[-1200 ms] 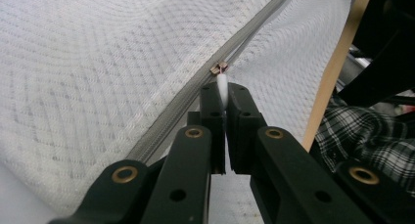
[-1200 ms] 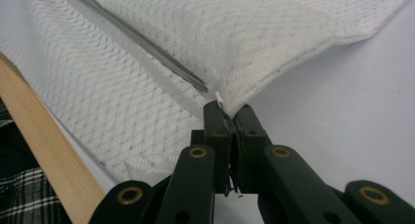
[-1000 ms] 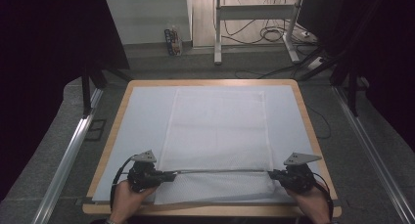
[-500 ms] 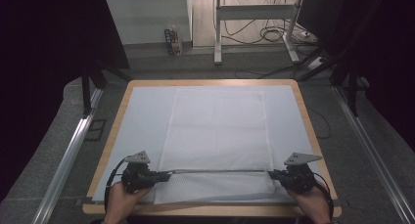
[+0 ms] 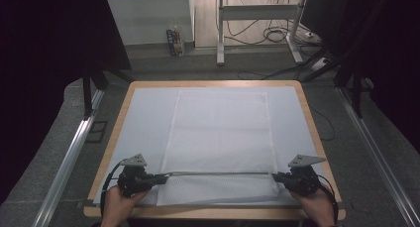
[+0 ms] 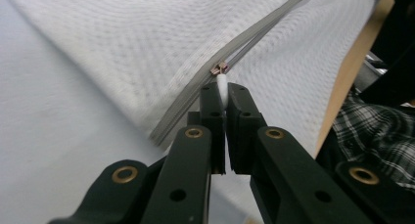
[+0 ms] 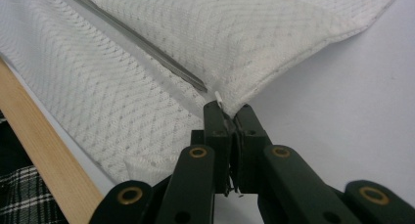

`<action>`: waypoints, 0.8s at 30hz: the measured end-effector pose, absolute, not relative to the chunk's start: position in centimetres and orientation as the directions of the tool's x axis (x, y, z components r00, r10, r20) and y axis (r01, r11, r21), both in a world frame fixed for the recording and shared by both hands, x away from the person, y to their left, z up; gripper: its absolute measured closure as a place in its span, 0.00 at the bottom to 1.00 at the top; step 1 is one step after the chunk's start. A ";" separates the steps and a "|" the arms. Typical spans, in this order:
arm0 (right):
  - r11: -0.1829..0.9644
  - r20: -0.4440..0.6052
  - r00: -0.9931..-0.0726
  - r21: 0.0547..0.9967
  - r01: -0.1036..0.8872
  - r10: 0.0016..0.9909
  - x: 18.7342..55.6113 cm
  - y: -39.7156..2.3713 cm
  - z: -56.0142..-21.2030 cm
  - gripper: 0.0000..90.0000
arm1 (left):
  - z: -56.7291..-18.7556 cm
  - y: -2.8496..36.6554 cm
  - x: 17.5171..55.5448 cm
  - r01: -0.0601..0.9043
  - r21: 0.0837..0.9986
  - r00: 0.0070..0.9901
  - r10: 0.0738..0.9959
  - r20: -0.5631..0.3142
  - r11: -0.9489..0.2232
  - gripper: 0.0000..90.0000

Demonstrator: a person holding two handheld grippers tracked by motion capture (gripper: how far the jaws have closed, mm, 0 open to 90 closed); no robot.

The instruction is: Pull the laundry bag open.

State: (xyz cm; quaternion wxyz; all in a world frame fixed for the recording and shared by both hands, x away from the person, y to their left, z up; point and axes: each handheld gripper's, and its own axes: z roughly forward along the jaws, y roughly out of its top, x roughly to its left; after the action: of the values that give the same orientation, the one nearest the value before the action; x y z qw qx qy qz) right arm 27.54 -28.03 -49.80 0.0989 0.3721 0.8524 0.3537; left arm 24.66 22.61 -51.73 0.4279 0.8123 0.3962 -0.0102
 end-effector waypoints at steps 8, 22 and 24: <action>0.470 0.098 -0.702 0.677 0.567 0.705 27.5 -28.1 -49.8 0.95 | -51.8 22.8 24.6 0.658 0.683 0.676 0.647 -0.352 -0.317 0.98; 0.460 0.100 -0.682 0.666 0.587 0.725 27.5 -28.5 -49.8 0.96 | -52.0 24.6 24.0 0.679 0.677 0.638 0.684 -0.354 -0.284 0.98; 0.461 0.104 -0.684 0.665 0.588 0.722 27.5 -28.5 -49.8 0.96 | -52.0 24.7 24.0 0.680 0.677 0.635 0.687 -0.353 -0.281 0.98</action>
State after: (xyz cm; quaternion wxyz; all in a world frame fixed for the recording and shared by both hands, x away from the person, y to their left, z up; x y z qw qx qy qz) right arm 27.49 -28.53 -49.84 0.0966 0.3857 0.8492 0.3476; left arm 23.98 24.71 -52.04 0.4208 0.8003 0.4272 0.0039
